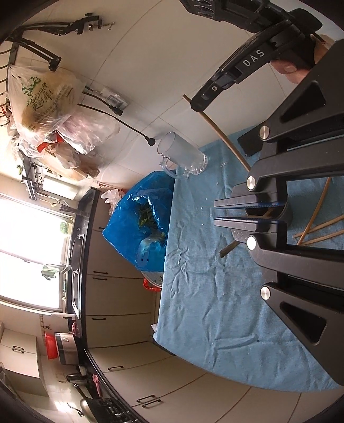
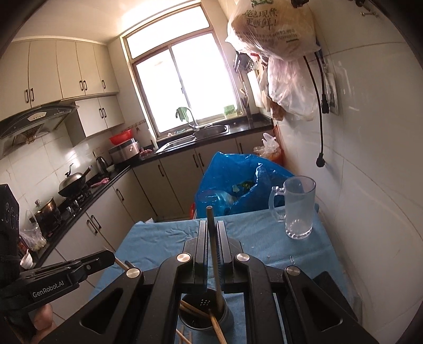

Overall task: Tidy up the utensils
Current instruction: 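Lower both chopsticks into the black cup and open both tools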

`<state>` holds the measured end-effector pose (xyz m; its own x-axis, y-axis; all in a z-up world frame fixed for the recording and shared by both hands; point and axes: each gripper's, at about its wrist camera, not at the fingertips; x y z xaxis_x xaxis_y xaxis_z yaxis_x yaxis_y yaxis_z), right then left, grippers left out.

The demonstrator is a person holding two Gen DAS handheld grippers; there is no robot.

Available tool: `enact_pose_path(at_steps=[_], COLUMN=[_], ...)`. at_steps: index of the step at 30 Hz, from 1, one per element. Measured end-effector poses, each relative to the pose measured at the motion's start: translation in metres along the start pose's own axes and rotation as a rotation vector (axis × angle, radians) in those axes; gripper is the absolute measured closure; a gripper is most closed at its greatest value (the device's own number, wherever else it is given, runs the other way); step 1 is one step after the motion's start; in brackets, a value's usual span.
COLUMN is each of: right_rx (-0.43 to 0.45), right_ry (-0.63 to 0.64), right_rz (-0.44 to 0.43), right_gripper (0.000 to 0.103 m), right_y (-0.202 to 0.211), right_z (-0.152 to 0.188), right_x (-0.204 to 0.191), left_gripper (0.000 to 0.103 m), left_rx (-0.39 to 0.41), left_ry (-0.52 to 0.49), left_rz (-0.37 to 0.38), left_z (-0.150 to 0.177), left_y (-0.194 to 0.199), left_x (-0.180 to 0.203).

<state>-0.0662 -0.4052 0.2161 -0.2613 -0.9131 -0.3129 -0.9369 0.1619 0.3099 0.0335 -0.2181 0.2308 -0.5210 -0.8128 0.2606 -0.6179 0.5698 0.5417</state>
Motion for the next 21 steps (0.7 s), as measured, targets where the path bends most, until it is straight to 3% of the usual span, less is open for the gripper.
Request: enact_pose_path(at_steps=[4,8,14,21], right_rx=[-0.004,0.011,0.05,0.019], right_ry=[-0.003,0.002,0.019,0.086], right_rz=[-0.003,-0.01,-0.033,-0.132], right_gripper=[0.096,0.094,0.094,0.093], right_y=[0.001,0.009,0.036,0.068], right_z=[0.001,-0.002,-0.004,0.028], right_x=[0.0,-0.002,-0.01,-0.031], left_gripper=[0.097,0.087,0.087,0.083], left_rx=[-0.002,0.004,0.027,0.029], left_ry=[-0.001,0.005,0.011,0.024], left_rz=[0.007,0.011,0.013,-0.029], left_z=[0.0,0.001,0.008,0.041], left_y=[0.001,0.007,0.027,0.055], left_x=[-0.001,-0.003,-0.011,-0.042])
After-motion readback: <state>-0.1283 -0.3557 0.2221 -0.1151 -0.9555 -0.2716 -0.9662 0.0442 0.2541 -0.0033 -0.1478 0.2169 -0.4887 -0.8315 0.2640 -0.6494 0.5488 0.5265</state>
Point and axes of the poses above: each gripper's, at about its wrist camera, not at the fingertips, and y roughly against the way its jaws point, x to its right, z to its underside, and after that the axes turned 8 degrees about x, right-handed
